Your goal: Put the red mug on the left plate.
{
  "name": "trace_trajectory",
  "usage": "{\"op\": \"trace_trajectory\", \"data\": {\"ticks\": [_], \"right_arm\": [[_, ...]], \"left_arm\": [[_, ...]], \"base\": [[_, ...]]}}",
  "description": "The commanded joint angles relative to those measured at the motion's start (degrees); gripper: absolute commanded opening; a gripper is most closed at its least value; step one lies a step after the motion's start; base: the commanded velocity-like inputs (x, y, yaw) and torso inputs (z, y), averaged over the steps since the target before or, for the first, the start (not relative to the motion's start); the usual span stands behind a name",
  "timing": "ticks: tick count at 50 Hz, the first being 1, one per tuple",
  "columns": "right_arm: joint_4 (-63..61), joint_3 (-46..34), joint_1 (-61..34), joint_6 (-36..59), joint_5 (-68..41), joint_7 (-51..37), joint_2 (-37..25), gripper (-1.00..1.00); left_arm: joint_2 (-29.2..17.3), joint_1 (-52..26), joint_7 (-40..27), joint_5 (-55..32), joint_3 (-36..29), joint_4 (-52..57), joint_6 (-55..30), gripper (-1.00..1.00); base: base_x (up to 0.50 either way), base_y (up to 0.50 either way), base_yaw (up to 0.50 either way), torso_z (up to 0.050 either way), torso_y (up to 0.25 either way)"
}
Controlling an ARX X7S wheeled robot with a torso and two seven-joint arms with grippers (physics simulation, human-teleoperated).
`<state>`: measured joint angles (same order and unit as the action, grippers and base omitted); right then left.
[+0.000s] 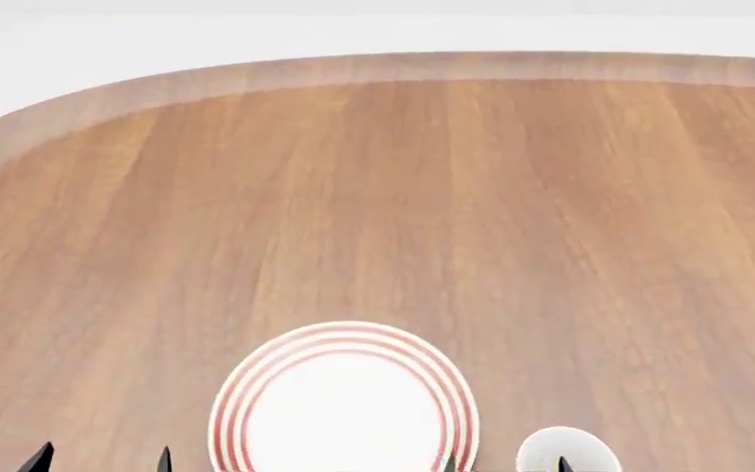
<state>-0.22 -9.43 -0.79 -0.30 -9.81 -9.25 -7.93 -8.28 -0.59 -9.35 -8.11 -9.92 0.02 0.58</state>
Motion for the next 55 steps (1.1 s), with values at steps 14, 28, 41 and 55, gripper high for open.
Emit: {"op": "trace_trajectory", "data": {"ticks": [14,28,41,55], "right_arm": [[-0.02,-0.93,-0.05,-0.33,-0.78,-1.03,-0.87,1.0],[-0.33,-1.52,-0.02,-0.32,-1.19,-1.47,-1.35,1.0],[-13.29,3.32,1.31,17.24,-5.48,-11.69,-0.64,1.0],[-30.55,14.65,-0.87,41.81,-20.28,-26.35,3.04,1.0]], "left_arm": [[-0.82,0.32,-1.06,-0.77,-1.06,0.95,-0.23,1.0],[-1.21,0.27,-1.47,-1.15,-1.54,0.97,-0.14,1.0],[-1.46,0.02,-2.2,-1.44,-1.74,0.34,-0.04,1.0],[-1.74,-0.3,-2.63,-2.17,-1.96,0.07,-0.09,1.0]], "base": [[0.05,-0.18,0.0,0.0,0.0],[0.26,-0.02,0.0,0.0,0.0],[0.0,0.0,0.0,0.0,0.001],[0.0,0.0,0.0,0.0,0.0]]}}
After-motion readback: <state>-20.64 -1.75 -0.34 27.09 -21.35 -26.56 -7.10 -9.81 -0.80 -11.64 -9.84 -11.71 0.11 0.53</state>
